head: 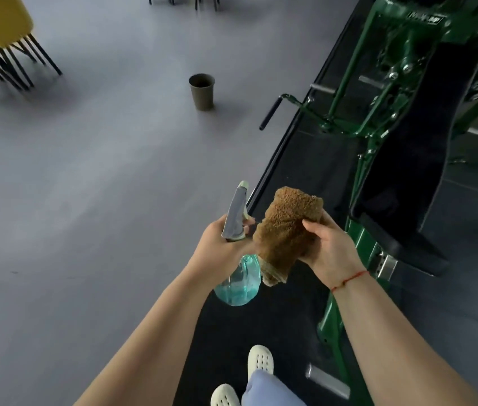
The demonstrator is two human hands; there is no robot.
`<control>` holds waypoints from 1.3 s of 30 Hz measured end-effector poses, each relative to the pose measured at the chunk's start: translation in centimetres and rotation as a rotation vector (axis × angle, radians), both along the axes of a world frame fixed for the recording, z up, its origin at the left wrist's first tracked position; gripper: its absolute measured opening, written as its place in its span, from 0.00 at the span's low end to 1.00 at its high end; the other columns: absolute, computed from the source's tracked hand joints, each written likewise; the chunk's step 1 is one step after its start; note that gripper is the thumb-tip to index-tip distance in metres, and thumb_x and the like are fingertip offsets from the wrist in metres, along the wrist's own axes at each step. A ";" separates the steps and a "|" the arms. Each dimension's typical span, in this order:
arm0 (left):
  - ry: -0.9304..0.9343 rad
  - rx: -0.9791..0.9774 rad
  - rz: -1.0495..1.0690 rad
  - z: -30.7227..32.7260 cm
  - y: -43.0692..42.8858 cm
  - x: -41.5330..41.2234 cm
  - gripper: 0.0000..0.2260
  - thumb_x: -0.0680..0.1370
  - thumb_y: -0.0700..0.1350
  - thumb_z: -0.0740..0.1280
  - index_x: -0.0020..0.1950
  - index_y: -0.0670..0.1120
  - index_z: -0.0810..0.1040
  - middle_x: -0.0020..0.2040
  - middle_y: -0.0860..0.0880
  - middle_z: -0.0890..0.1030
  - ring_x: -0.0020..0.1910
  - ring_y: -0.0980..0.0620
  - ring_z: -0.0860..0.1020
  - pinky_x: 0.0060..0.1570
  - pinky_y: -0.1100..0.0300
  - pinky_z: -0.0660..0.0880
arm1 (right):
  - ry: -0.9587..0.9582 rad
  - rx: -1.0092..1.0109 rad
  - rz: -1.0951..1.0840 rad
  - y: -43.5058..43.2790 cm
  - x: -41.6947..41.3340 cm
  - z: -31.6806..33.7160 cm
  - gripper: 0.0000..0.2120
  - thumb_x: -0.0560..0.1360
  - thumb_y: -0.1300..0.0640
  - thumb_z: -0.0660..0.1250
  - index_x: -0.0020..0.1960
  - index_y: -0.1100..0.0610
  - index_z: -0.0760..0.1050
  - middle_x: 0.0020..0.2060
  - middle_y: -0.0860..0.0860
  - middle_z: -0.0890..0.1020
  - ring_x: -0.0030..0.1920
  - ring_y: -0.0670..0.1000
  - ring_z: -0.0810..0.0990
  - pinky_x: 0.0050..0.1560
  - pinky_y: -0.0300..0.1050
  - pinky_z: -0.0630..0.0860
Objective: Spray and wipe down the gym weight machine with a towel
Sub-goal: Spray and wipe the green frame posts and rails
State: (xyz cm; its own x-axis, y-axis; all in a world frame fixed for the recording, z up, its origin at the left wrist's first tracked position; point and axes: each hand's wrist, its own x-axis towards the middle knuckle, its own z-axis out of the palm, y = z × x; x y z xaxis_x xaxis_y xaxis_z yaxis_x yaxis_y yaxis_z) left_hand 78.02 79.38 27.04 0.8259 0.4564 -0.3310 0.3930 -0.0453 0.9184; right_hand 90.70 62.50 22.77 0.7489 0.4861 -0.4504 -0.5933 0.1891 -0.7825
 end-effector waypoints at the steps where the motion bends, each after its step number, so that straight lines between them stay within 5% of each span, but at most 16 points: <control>1: 0.006 -0.006 -0.025 0.0 0.4 0.7 0.16 0.64 0.46 0.75 0.51 0.51 0.82 0.52 0.44 0.84 0.50 0.45 0.83 0.52 0.46 0.80 | -0.034 -0.001 0.012 0.3 0.4 0.1 0.18 0.82 0.63 0.59 0.69 0.51 0.77 0.64 0.59 0.81 0.64 0.62 0.79 0.64 0.68 0.75; 4: 0.043 0.001 -0.139 -0.3 1.6 3.8 0.12 0.71 0.38 0.75 0.52 0.48 0.81 0.43 0.44 0.81 0.41 0.48 0.81 0.45 0.52 0.79 | -0.159 -0.041 0.026 1.5 2.3 0.0 0.18 0.84 0.60 0.60 0.71 0.47 0.74 0.65 0.54 0.80 0.64 0.57 0.80 0.63 0.62 0.77; 8: 0.117 0.034 -0.221 -0.1 3.0 10.0 0.12 0.71 0.43 0.76 0.51 0.42 0.80 0.42 0.42 0.81 0.42 0.46 0.81 0.48 0.49 0.79 | -0.378 -0.195 0.007 4.0 7.3 0.2 0.16 0.84 0.51 0.61 0.69 0.35 0.72 0.65 0.45 0.79 0.66 0.51 0.78 0.68 0.61 0.74; 11: 0.129 0.061 -0.262 0.4 4.4 15.2 0.15 0.69 0.43 0.76 0.49 0.36 0.77 0.38 0.44 0.76 0.39 0.46 0.77 0.45 0.49 0.76 | -0.428 -0.185 -0.065 6.1 12.4 1.0 0.15 0.85 0.53 0.59 0.69 0.40 0.71 0.64 0.46 0.78 0.65 0.50 0.78 0.67 0.57 0.76; 19: 0.074 0.101 -0.311 3.3 7.1 29.8 0.13 0.65 0.47 0.74 0.48 0.47 0.81 0.32 0.51 0.75 0.31 0.52 0.73 0.37 0.55 0.71 | -0.492 -0.237 -0.316 7.9 25.9 2.3 0.23 0.84 0.52 0.61 0.78 0.44 0.64 0.68 0.44 0.75 0.68 0.47 0.74 0.72 0.57 0.71; 23: 0.059 0.112 -0.436 3.5 6.8 35.5 0.06 0.69 0.44 0.74 0.42 0.45 0.79 0.32 0.52 0.75 0.33 0.53 0.74 0.39 0.54 0.73 | -0.282 -0.069 -0.479 6.2 30.2 2.7 0.37 0.81 0.53 0.67 0.81 0.40 0.49 0.68 0.45 0.75 0.66 0.49 0.78 0.65 0.55 0.77; 27: 0.089 0.117 -0.614 2.9 6.0 40.9 0.16 0.73 0.37 0.73 0.32 0.54 0.74 0.25 0.58 0.70 0.27 0.56 0.69 0.31 0.64 0.68 | -0.009 0.127 -0.633 3.5 33.6 2.0 0.28 0.79 0.50 0.69 0.76 0.53 0.67 0.66 0.58 0.79 0.62 0.61 0.81 0.60 0.65 0.78; 29: 0.097 0.123 -0.705 2.1 5.5 43.9 0.10 0.72 0.40 0.74 0.40 0.56 0.78 0.32 0.61 0.78 0.33 0.53 0.77 0.38 0.62 0.77 | 0.093 0.195 -0.726 2.2 34.4 1.5 0.21 0.80 0.49 0.66 0.71 0.54 0.73 0.62 0.61 0.82 0.58 0.64 0.83 0.56 0.66 0.80; 32: 0.103 0.134 -0.847 1.2 4.8 47.9 0.16 0.68 0.45 0.74 0.54 0.57 0.80 0.51 0.60 0.85 0.51 0.51 0.83 0.60 0.47 0.79 | 0.157 0.224 -0.858 0.8 35.1 0.7 0.18 0.81 0.49 0.62 0.64 0.58 0.77 0.53 0.59 0.86 0.48 0.60 0.86 0.50 0.58 0.82; 36: 0.101 0.144 -1.053 -1.3 3.7 53.4 0.09 0.73 0.38 0.72 0.51 0.48 0.83 0.47 0.59 0.84 0.54 0.43 0.81 0.59 0.43 0.79 | 0.210 0.261 -1.083 0.7 35.8 -1.0 0.17 0.80 0.50 0.63 0.62 0.60 0.77 0.45 0.59 0.87 0.43 0.60 0.87 0.46 0.55 0.83; 39: 0.100 0.141 -1.262 -3.6 2.5 57.2 0.02 0.74 0.37 0.72 0.43 0.43 0.84 0.52 0.51 0.83 0.51 0.49 0.80 0.55 0.48 0.78 | 0.267 0.364 -1.320 1.2 35.5 -3.6 0.19 0.80 0.50 0.64 0.65 0.60 0.77 0.52 0.61 0.86 0.51 0.62 0.85 0.55 0.60 0.80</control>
